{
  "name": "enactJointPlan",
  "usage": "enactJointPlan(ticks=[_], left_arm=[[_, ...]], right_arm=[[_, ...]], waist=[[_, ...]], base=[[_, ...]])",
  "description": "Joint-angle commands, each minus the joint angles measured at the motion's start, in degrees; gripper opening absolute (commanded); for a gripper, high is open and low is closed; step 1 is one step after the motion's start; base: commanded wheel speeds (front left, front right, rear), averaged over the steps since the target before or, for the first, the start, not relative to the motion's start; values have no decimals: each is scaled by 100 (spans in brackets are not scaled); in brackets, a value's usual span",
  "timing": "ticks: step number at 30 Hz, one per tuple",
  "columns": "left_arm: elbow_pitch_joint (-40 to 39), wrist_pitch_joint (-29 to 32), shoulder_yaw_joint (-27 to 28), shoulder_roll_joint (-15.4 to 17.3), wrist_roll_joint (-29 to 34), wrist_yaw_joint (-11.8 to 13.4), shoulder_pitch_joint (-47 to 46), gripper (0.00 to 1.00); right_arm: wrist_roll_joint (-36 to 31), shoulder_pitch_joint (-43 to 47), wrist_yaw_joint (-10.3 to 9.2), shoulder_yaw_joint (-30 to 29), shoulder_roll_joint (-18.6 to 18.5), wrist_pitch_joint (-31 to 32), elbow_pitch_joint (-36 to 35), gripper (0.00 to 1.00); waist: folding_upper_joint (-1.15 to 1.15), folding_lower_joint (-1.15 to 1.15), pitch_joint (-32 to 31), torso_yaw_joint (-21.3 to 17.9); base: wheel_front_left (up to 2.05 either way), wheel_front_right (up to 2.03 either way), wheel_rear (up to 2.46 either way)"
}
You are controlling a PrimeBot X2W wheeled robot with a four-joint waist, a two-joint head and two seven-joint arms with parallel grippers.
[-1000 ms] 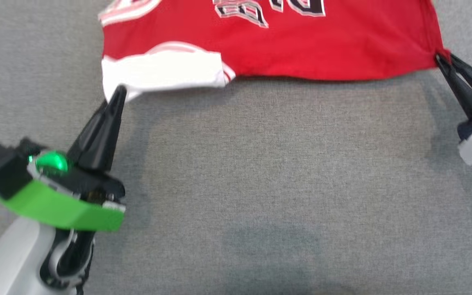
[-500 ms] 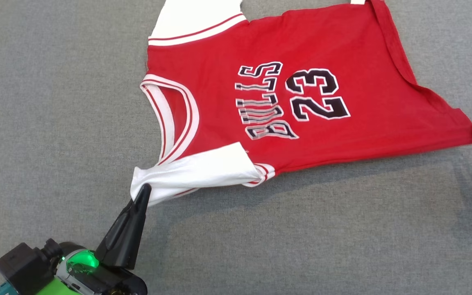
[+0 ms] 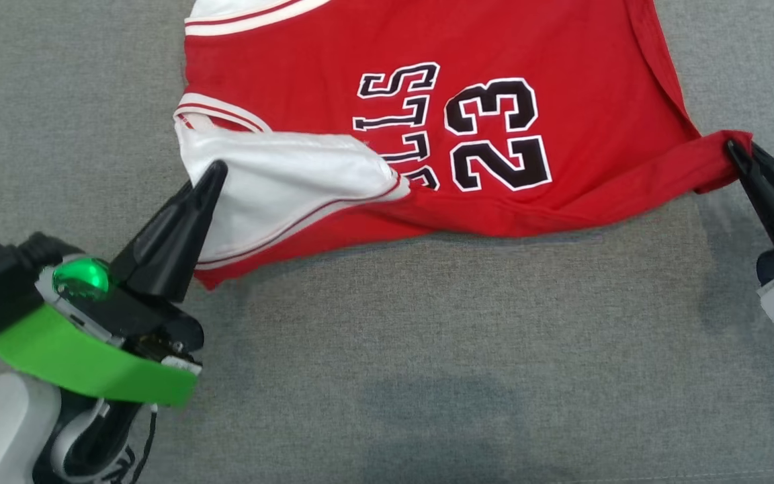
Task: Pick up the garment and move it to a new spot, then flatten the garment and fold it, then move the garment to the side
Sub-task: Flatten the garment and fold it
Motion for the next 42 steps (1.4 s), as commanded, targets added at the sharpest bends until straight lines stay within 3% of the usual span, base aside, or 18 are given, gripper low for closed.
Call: enactJointPlan(ticks=[1,10,24,25,26,27,29,30,32,33,37,42], left_arm=[[33,75,-2,52,-5,-46,-184,0],[1119,575,-293,-59,9,-178,-1519,0],[2739,430,-870,-256,-150,-237,-2493,0],[2824,456,-892,-255,-208,-235,-2473,5],[2899,490,-931,-260,-257,-234,-2443,19],[2899,490,-931,-260,-257,-234,-2443,19],[3058,473,-951,-271,-261,-215,-2382,69],[3157,448,-966,-265,-207,-175,-2336,100],[3306,372,-1004,-288,-133,-73,-2219,100],[3329,290,-1001,-290,-84,-30,-2172,100],[3327,-136,-741,-159,2,461,-1814,100],[2410,-301,-471,-191,-445,1035,-753,100]], right_arm=[[-25,-127,-9,7,-12,27,58,0],[105,-875,-8,119,25,256,478,0],[41,-1607,-8,742,206,289,770,0],[18,-1649,-8,779,205,283,786,0],[15,-1685,-8,810,205,281,807,0],[15,-1685,-8,810,205,281,807,0],[-12,-1774,-8,869,191,271,846,0],[-36,-1800,-8,879,189,255,887,9],[-27,-1802,-8,860,243,250,992,49],[-11,-1799,-8,821,275,204,1032,100],[-74,-1650,-8,591,331,25,1125,100],[106,-998,-8,35,292,50,1007,100]], waist=[[0,1,114,-113],[0,1,210,-151],[0,1,396,-256],[0,1,397,-251],[0,1,394,-243],[0,1,394,-243],[0,1,392,-219],[0,1,387,-209],[0,1,363,-180],[0,1,346,-161],[0,1,257,-127],[0,1,90,-54]], base=[[0,0,0],[0,0,0],[0,0,0],[0,0,0],[0,0,0],[0,0,0],[0,0,0],[0,0,0],[0,0,0],[0,0,0],[0,0,0],[0,0,0]])
